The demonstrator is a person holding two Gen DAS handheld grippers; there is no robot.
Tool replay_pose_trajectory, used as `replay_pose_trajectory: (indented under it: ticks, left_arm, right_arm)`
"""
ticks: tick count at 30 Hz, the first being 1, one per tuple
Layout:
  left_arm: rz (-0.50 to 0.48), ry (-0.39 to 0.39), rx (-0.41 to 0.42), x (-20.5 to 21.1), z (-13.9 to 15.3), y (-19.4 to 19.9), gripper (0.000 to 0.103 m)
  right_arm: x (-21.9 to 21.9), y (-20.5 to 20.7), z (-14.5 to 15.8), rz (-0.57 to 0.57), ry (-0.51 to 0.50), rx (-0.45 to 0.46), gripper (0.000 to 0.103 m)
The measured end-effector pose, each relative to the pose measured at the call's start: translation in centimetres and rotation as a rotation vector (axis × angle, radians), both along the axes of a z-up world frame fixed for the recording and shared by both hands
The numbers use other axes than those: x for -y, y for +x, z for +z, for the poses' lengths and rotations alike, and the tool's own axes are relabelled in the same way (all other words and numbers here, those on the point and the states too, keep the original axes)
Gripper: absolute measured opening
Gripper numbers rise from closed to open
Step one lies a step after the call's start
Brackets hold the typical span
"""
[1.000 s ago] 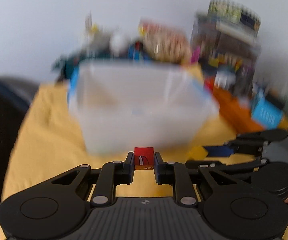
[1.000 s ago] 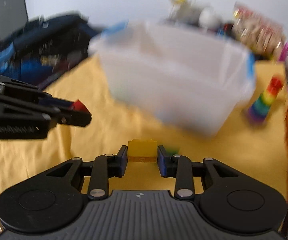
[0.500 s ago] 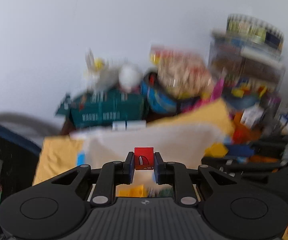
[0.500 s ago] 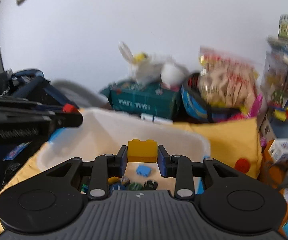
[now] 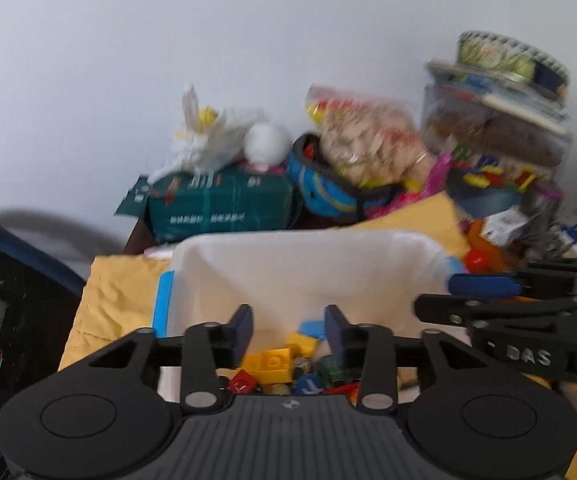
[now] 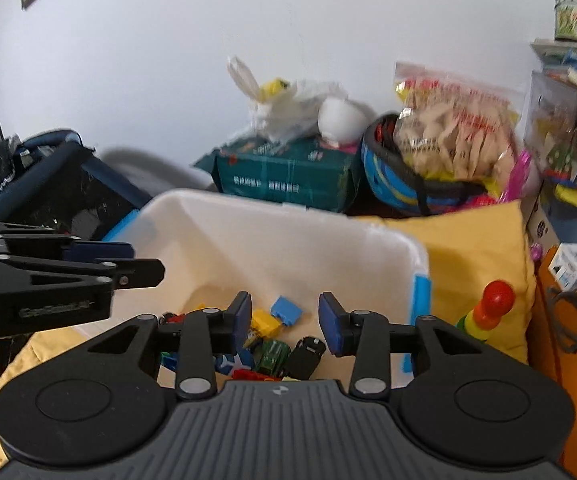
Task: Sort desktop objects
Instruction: 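Open both grippers to drop the bricks into the bin, then move both open grippers back down to the last bricks, then grasp a yellow brick with the left while the right grasps the green brick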
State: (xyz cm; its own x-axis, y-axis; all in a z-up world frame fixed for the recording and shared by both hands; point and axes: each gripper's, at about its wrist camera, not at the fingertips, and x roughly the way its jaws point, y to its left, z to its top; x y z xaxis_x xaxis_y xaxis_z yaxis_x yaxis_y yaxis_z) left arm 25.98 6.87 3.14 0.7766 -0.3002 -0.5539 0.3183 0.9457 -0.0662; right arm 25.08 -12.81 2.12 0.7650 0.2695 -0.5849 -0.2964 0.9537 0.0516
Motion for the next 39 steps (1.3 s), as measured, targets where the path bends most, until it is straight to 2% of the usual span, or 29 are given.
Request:
replay_pose_trajectory:
  ticks: [1, 3, 7, 9, 11, 12, 14, 18, 20, 22, 23, 24, 25, 26, 27, 28, 31, 35, 39]
  left_arm:
    - [-0.029, -0.009, 0.016, 0.1, 0.4, -1.2, 0.055]
    - [-0.065, -0.017, 0.036, 0.2, 0.6, -3.5, 0.059]
    - [-0.081, -0.035, 0.017, 0.4, -0.3, -7.3, 0.059]
    - [-0.081, 0.005, 0.023, 0.6, -1.8, -9.4, 0.062]
    - [-0.076, 0.028, -0.044, 0.9, -4.2, -10.5, 0.064]
    - [-0.079, 0.030, -0.104, 1.0, -5.5, -10.7, 0.064]
    - [-0.084, 0.031, -0.176, 1.4, -7.5, -10.9, 0.064]
    - [-0.098, 0.050, -0.248, 2.9, -10.1, -10.5, 0.064]
    - [-0.116, 0.051, -0.265, 3.8, -11.2, -9.9, 0.064]
    - [-0.111, 0.094, -0.270, 4.9, -12.8, -9.2, 0.063]
    - [-0.103, 0.124, -0.281, 5.3, -13.6, -8.8, 0.060]
    - [-0.092, 0.142, -0.294, 5.7, -14.2, -8.3, 0.051]
    - [-0.079, 0.142, -0.313, 5.4, -15.0, -8.0, 0.037]
    - [-0.071, 0.117, -0.302, 4.9, -15.0, -8.0, 0.030]
    - [-0.086, 0.085, -0.312, 4.4, -15.0, -8.1, 0.018]
    - [-0.103, 0.071, -0.326, 3.9, -14.9, -8.3, 0.017]
    - [-0.119, 0.115, -0.301, 3.1, -14.6, -9.6, 0.017]
    - [-0.086, 0.069, -0.321, 0.9, -14.1, -10.4, 0.017]
    - [-0.066, 0.039, -0.291, -0.1, -12.6, -10.9, 0.018]
  right_arm:
    - [0.2, -0.4, 0.3, 0.013, 0.007, 0.016, 0.043]
    - [0.8, -1.3, 0.8, 0.029, 0.007, 0.044, 0.044]
    - [2.4, -3.4, 1.9, 0.035, 0.022, 0.082, 0.044]
    - [3.1, -4.8, 2.1, 0.029, 0.015, 0.099, 0.045]
    - [3.8, -6.6, 1.8, 0.012, -0.012, 0.122, 0.053]
    - [4.1, -7.2, 1.2, 0.008, -0.031, 0.115, 0.054]
    - [4.7, -8.1, -0.4, -0.005, -0.055, 0.076, 0.054]
    - [5.5, -8.9, -4.6, -0.014, -0.069, -0.075, 0.051]
    - [5.5, -9.2, -6.3, -0.003, -0.076, -0.119, 0.050]
    - [5.2, -9.3, -7.5, 0.012, -0.088, -0.156, 0.050]
    - [4.9, -9.3, -8.0, 0.020, -0.090, -0.166, 0.050]
    - [4.7, -9.2, -8.4, 0.029, -0.091, -0.178, 0.050]
    - [4.6, -9.1, -8.6, 0.034, -0.090, -0.185, 0.050]
    - [4.2, -8.9, -8.9, 0.043, -0.089, -0.188, 0.050]
    - [3.7, -8.7, -9.1, 0.058, -0.092, -0.196, 0.050]
    - [3.3, -8.5, -9.4, 0.072, -0.093, -0.202, 0.050]
    - [1.6, -7.9, -10.2, 0.108, -0.085, -0.201, 0.051]
    - [-0.2, -6.5, -11.4, 0.118, -0.079, -0.204, 0.052]
    - [-1.3, -4.8, -13.2, 0.078, -0.106, -0.248, 0.057]
